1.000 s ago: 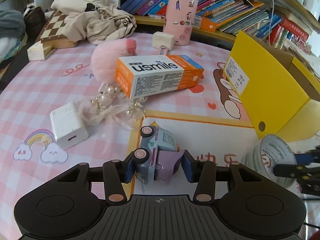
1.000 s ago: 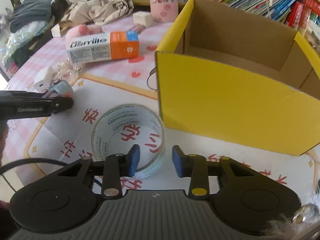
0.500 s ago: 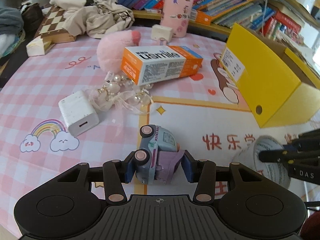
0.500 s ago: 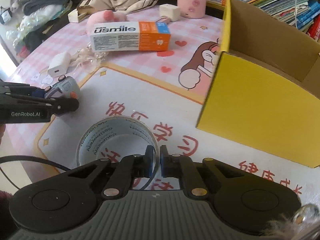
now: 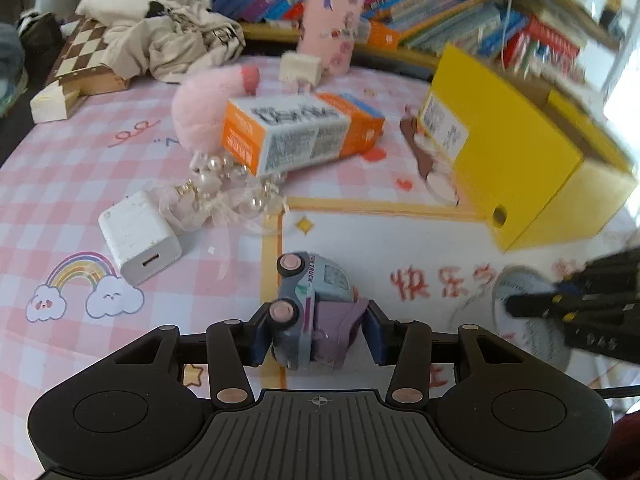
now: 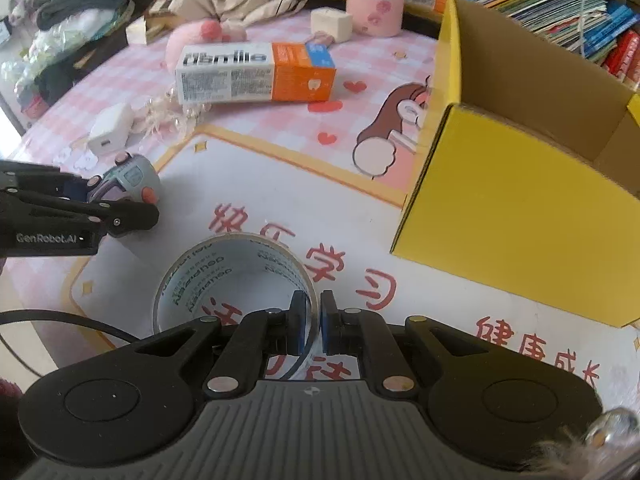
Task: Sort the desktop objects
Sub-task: 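Carry the tape roll and toy car toward the yellow box with both tools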
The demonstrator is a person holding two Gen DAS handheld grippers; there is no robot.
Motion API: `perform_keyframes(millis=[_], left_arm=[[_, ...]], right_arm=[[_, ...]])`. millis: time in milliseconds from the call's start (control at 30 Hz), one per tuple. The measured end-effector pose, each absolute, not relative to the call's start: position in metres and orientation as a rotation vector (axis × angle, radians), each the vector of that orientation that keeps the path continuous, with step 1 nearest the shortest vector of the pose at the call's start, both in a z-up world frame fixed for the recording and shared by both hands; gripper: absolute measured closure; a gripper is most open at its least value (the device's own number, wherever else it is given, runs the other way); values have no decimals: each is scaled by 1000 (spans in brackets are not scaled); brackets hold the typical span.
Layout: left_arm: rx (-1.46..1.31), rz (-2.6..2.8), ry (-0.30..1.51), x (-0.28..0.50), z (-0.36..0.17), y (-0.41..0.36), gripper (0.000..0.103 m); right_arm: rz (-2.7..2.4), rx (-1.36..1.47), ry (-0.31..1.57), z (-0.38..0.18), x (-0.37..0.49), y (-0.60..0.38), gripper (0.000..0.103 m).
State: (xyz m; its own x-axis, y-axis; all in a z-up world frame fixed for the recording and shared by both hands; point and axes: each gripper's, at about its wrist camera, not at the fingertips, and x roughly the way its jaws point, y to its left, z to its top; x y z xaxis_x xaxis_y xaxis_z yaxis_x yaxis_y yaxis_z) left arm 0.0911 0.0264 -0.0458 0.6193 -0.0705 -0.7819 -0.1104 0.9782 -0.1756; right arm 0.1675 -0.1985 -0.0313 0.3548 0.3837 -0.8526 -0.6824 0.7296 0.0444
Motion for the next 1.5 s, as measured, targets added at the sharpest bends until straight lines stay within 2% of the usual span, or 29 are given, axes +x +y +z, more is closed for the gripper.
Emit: perform_keyframes(millis=[500, 1500], left_arm=[[-256, -58, 818, 80, -20, 34, 58], [-235, -221, 794, 52, -19, 40, 58]], right_arm=[[689, -340, 936, -13, 147, -193, 96], [538, -303, 949, -6, 92, -195, 96]])
